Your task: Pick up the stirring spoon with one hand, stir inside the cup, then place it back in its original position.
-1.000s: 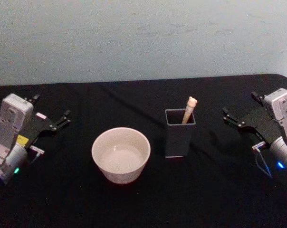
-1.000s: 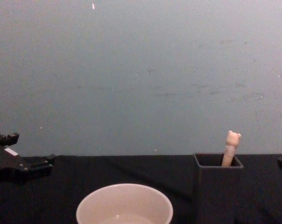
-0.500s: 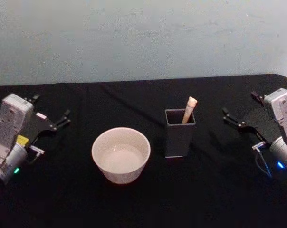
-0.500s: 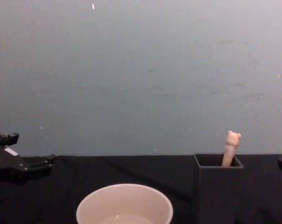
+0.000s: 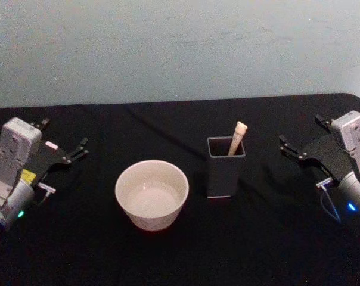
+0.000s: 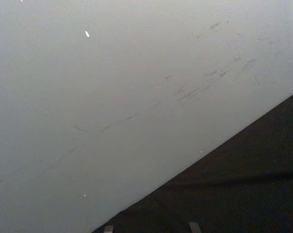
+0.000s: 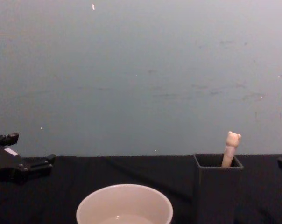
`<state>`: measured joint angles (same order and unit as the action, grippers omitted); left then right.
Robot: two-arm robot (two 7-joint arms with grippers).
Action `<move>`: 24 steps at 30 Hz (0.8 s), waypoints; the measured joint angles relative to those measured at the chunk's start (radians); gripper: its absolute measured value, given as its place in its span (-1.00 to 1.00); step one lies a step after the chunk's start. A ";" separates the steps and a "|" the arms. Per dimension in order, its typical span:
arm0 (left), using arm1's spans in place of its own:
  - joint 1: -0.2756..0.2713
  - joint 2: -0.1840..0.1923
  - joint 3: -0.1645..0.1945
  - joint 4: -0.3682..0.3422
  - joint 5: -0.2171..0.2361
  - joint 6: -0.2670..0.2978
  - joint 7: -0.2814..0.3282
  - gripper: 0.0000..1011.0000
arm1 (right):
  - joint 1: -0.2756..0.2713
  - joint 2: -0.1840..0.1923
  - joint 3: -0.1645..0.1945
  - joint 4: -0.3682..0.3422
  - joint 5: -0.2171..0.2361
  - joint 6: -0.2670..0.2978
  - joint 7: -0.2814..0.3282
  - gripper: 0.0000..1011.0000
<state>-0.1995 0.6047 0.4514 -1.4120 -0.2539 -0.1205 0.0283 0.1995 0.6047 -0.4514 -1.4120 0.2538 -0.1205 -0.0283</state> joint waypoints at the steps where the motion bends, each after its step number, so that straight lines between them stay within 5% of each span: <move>1: 0.000 0.000 0.000 0.000 0.000 0.000 0.000 0.98 | 0.000 0.000 0.000 0.000 0.000 0.000 0.000 0.98; 8: 0.000 0.000 0.000 0.000 0.000 0.000 0.000 0.98 | -0.026 0.002 0.031 -0.042 0.039 0.005 0.044 0.98; 15: 0.000 0.000 0.000 0.000 0.000 0.000 0.000 0.98 | -0.087 0.022 0.083 -0.145 0.187 0.053 0.172 0.98; 16: 0.000 0.000 0.000 0.000 0.000 0.000 0.000 0.98 | -0.104 0.027 0.100 -0.174 0.245 0.074 0.224 0.98; 20: 0.000 0.000 0.000 0.000 0.000 0.000 0.000 0.98 | -0.120 0.030 0.117 -0.207 0.332 0.115 0.313 0.98; 24: 0.000 0.000 0.000 0.000 0.000 0.000 0.000 0.98 | -0.116 0.023 0.119 -0.213 0.373 0.146 0.362 0.98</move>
<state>-0.1995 0.6047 0.4514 -1.4120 -0.2539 -0.1205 0.0283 0.0836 0.6272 -0.3327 -1.6252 0.6264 0.0255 0.3339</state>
